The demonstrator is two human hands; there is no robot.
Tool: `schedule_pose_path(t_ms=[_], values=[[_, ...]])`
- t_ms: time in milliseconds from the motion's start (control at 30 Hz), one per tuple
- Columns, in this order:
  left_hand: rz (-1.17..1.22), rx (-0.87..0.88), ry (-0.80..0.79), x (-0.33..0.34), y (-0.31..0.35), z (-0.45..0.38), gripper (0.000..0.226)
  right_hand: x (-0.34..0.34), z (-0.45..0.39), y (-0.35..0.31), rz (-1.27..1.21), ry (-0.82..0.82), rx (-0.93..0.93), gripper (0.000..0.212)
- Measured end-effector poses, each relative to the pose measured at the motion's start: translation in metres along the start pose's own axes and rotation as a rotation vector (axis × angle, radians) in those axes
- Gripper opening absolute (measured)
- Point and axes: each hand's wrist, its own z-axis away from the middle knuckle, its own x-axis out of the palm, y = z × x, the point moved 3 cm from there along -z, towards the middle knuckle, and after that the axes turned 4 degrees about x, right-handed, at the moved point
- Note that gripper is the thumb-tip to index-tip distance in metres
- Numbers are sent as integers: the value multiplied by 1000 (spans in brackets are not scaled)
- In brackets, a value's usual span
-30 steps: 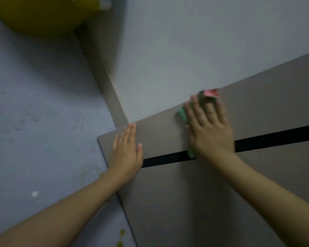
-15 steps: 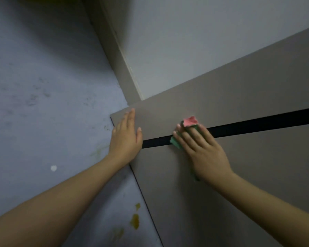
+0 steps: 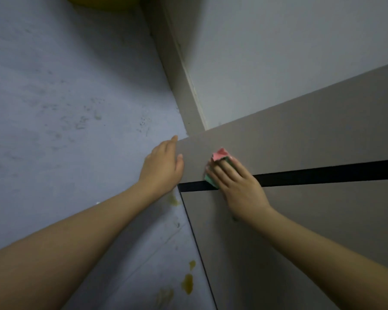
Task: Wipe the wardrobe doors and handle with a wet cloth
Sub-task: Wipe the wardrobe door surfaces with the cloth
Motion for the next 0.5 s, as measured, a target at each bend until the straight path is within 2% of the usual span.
schedule_pose_path(t_ms=[100,167,233,367,433,500], values=[[87,85,13,-1,21,-17,54,-9,-26,0,-13,45,28,60],[165,125,35,-5,36,-29,63,-8,-38,-6,-4,96,78,62],[205,182,12,-6,53,-41,67,7,-29,-20,-20,67,70,63],[275,301,-134,-6,81,-61,71,35,13,-40,-76,-38,-35,63],[349,325,-208,-10,96,-76,59,35,12,-36,-66,-25,-65,67],[353,313,-320,-13,108,-91,59,24,-8,-33,-13,3,-79,64]])
